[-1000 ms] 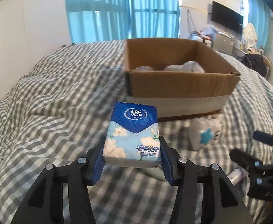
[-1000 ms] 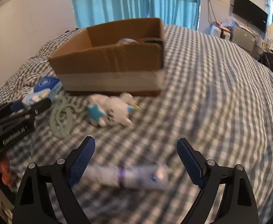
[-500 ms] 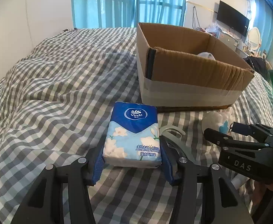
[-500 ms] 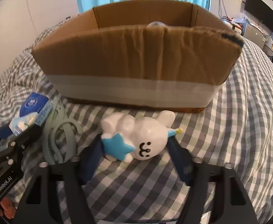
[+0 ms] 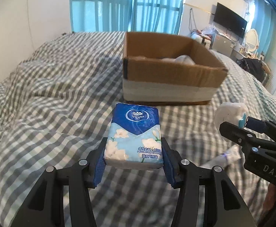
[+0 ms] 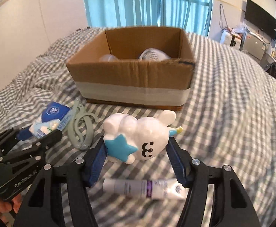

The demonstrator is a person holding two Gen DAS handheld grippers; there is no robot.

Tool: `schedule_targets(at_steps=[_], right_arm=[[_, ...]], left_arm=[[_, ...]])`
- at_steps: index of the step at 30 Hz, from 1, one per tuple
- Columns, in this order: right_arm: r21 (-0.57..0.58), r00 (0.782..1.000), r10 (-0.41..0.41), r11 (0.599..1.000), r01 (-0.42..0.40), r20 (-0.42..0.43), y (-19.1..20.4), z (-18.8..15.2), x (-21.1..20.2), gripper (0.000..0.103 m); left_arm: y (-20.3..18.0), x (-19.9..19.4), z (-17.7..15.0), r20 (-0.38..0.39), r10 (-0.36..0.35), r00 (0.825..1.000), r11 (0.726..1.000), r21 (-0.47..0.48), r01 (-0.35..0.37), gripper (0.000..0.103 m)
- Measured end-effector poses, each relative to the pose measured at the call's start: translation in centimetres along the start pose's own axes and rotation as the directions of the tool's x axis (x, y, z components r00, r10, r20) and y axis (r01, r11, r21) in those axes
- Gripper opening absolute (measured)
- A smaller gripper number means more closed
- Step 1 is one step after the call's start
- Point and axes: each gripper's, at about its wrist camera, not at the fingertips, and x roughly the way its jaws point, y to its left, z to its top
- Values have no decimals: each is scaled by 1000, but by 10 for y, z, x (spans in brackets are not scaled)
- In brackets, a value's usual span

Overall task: Organize objects
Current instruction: 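Lower the tissue pack and plush toy into the box and release both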

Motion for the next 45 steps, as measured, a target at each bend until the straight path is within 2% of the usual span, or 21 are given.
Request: schedule_targets(at_steps=[7, 13, 18, 22, 28, 35, 40, 45], right_arm=[[-4, 995, -1, 1000, 1, 98, -12, 0, -64, 63], [-34, 984, -8, 999, 15, 178, -17, 6, -113, 63], [-51, 971, 0, 999, 13, 240, -25, 36, -140, 63], [-61, 959, -6, 998, 24, 285, -30, 70, -145, 63], [-78, 949, -8, 996, 35, 316, -34, 124, -127, 63], [-91, 953, 7, 996, 21, 302, -37, 175, -73, 62], [-80, 964, 8, 997, 14, 267, -39, 193, -24, 62], [-62, 976, 15, 998, -2, 215, -49, 191, 19, 62]], left_arm=[[-17, -47, 16, 90, -24, 996, 999, 29, 21, 53], [-18, -72, 48, 155, -54, 986, 999, 8, 53, 53], [-29, -83, 89, 219, -80, 972, 996, 43, 73, 53], [-33, -76, 122, 250, -98, 963, 994, 63, 85, 53], [-34, -37, 166, 248, -77, 966, 995, 79, 59, 53], [-33, 21, 189, 210, -56, 976, 994, 107, 34, 53], [-32, 64, 187, 162, -57, 985, 992, 117, 38, 53], [-22, 93, 184, 121, -84, 989, 992, 107, 71, 53]])
